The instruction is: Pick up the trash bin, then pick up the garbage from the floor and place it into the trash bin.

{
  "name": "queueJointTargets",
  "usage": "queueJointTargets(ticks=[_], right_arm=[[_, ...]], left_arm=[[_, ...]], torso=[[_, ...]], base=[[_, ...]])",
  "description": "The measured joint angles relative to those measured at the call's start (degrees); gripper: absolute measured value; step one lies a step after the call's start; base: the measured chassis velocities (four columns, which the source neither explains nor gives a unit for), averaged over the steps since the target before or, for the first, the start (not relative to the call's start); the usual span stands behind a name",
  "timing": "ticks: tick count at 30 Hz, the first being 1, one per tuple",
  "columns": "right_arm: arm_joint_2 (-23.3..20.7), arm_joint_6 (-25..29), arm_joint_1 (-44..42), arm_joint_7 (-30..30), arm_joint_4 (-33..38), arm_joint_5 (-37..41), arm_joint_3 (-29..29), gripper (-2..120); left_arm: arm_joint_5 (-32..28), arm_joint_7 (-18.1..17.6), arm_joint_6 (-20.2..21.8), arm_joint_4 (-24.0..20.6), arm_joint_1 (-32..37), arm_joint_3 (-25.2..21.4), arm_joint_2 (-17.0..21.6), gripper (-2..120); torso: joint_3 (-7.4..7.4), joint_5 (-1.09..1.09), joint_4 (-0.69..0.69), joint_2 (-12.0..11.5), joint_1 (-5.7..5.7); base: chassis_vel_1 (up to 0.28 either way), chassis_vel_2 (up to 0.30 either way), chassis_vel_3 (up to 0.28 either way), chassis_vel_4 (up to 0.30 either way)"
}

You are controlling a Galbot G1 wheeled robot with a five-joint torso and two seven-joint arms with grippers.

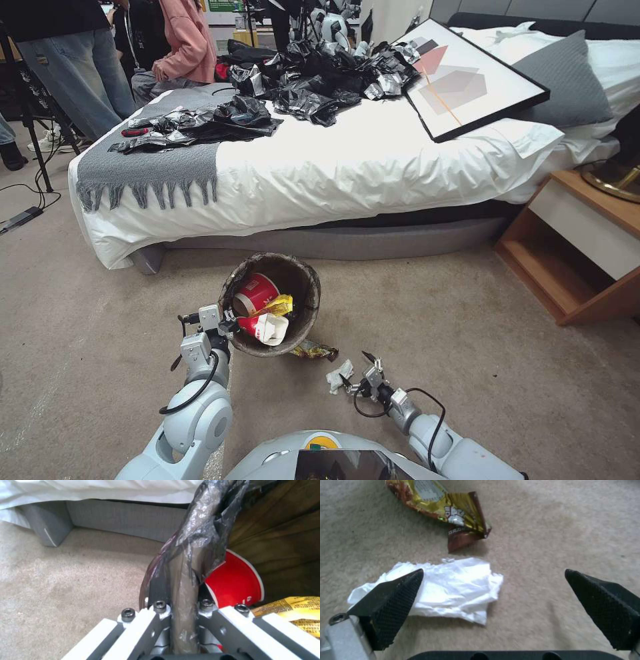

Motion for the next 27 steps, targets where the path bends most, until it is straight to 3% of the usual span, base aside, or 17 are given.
queueJointTargets(ticks=[13, 27], right_arm=[[5.0, 0.3, 2.1, -0.1, -4.7, -2.0, -1.7, 100], [2.2, -1.8, -0.8, 0.4, -1.1, 0.3, -2.7, 100]], left_arm=[[-0.4, -0.1, 0.0, 0.2, -0.4, 0.1, 0.1, 0], [-0.8, -0.3, 0.0, -0.1, -0.9, 0.3, 0.3, 0]], torso=[[0.0, 0.0, 0.0, 0.0, 0.0], [0.0, -0.02, 0.0, 0.0, 0.0]], base=[[0.0, 0.0, 0.0, 0.0], [0.0, 0.0, 0.0, 0.0]])
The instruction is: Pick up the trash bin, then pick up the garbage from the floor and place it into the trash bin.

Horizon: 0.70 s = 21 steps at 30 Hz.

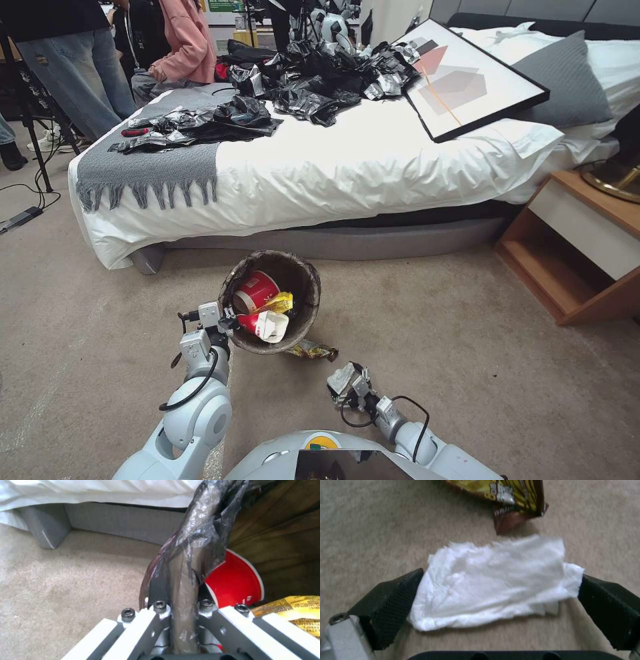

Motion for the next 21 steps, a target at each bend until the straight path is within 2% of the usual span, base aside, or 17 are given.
queueJointTargets(ticks=[5, 8, 10, 14, 17, 18, 21], right_arm=[[-0.5, -0.3, -1.1, 0.4, 0.4, 0.1, 0.2, 100], [-0.2, 0.1, -1.3, 0.4, -0.1, -0.8, 0.7, 96], [0.3, 0.5, -1.3, 0.4, -0.7, -1.5, 1.1, 89], [1.0, 0.8, -1.2, 0.4, -1.2, -2.1, 1.4, 82], [2.0, 1.0, -1.0, 1.1, -1.6, -3.0, 1.5, 71], [2.0, 1.0, -1.0, 1.1, -1.6, -3.0, 1.5, 71], [2.8, 1.1, -0.8, 1.7, -2.0, -3.6, 1.7, 58]], left_arm=[[-0.1, -0.1, 0.1, 0.0, -0.3, 0.1, 0.0, 0], [-0.2, -0.1, 0.1, 0.1, -0.4, 0.1, 0.1, 0], [-0.3, -0.1, 0.1, 0.1, -0.5, 0.1, 0.2, 0], [-0.3, -0.1, 0.1, 0.1, -0.5, 0.2, 0.2, 0], [-0.3, -0.2, 0.1, 0.1, -0.5, 0.2, 0.3, 0], [-0.3, -0.2, 0.1, 0.1, -0.5, 0.2, 0.3, 0], [-0.4, -0.2, 0.1, 0.1, -0.6, 0.2, 0.4, 0]], torso=[[0.0, 0.0, 0.0, 0.0, 0.0], [0.0, -0.02, 0.0, 0.0, 0.0], [0.0, -0.03, 0.0, 0.0, 0.0], [0.0, -0.04, -0.01, 0.0, 0.0], [0.0, -0.04, 0.01, 0.0, 0.0], [0.0, -0.04, 0.01, 0.0, 0.0], [0.0, -0.06, 0.02, 0.0, 0.0]], base=[[0.0, 0.0, 0.0, 0.0], [0.0, 0.0, 0.0, 0.0], [0.0, 0.0, 0.0, 0.0], [0.0, 0.0, 0.0, 0.0], [0.0, 0.0, 0.0, 0.0], [0.0, 0.0, 0.0, 0.0], [0.0, 0.0, 0.0, 0.0]])
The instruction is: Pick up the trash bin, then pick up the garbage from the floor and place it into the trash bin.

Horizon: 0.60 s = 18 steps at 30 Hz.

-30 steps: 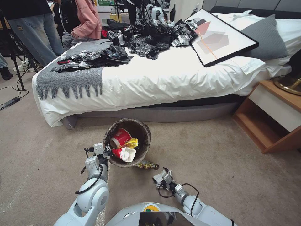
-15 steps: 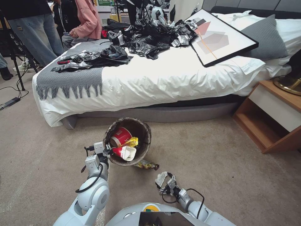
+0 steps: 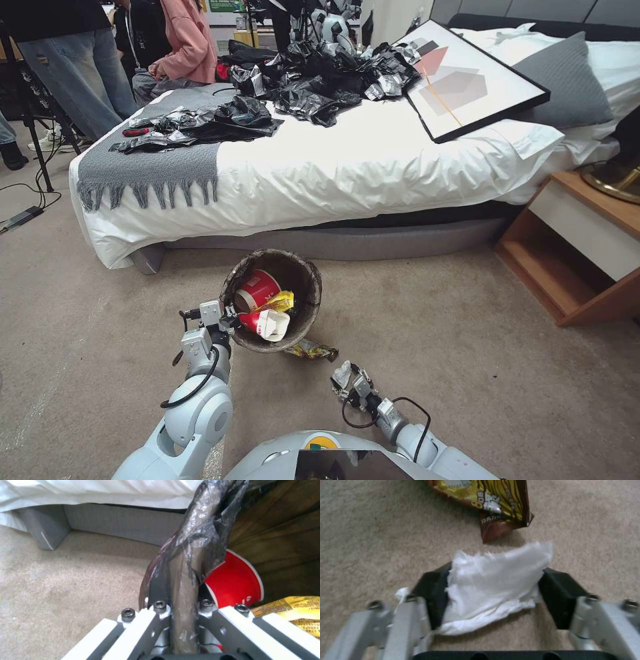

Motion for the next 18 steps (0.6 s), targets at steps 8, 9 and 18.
queueJointTargets(ticks=[8, 9, 18], right_arm=[[-0.3, -0.3, -0.2, 1.1, 1.4, -0.3, 0.2, 28], [-0.3, -0.3, -0.2, 1.1, 1.4, -0.3, 0.2, 28], [-1.1, -0.5, -0.4, 1.9, 3.4, -0.1, 0.5, 0]], left_arm=[[-0.3, -0.2, 0.0, 0.0, -0.4, 0.0, 0.3, 0], [-0.3, -0.2, 0.0, 0.0, -0.4, 0.0, 0.3, 0], [-0.3, -0.2, 0.0, 0.5, -0.8, 0.4, 0.2, 0]], torso=[[0.0, 0.11, -0.02, 0.0, 0.0], [0.0, 0.11, -0.02, 0.0, 0.0], [0.0, 0.11, -0.04, 0.0, 0.0]], base=[[0.0, 0.0, 0.0, 0.0], [0.0, 0.0, 0.0, 0.0], [0.0, 0.0, 0.0, 0.0]])
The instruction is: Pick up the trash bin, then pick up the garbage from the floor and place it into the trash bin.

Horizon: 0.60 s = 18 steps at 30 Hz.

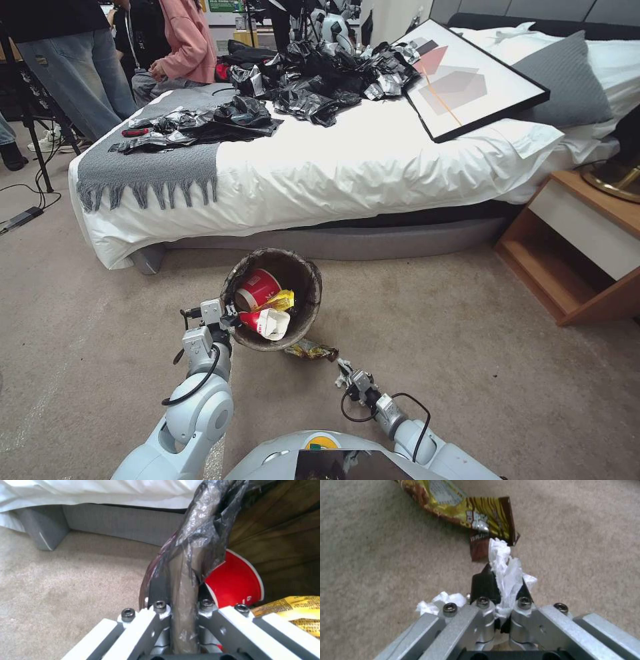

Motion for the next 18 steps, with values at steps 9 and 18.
queueJointTargets(ticks=[9, 18], right_arm=[[-1.1, -0.1, -1.1, 1.6, 5.9, 0.3, 3.3, 0], [-5.5, -2.0, -2.8, 7.0, 21.4, 3.8, 10.6, 0]], left_arm=[[-0.1, 0.0, 0.0, 0.1, 0.0, 0.2, 0.1, 0], [0.0, 0.0, 0.1, 0.3, 0.2, 1.0, 0.1, 0]], torso=[[0.0, 0.02, 0.0, 0.0, 0.0], [0.0, -0.01, -0.01, 0.0, 0.0]], base=[[0.0, 0.0, 0.0, 0.0], [0.0, 0.0, 0.0, 0.0]])
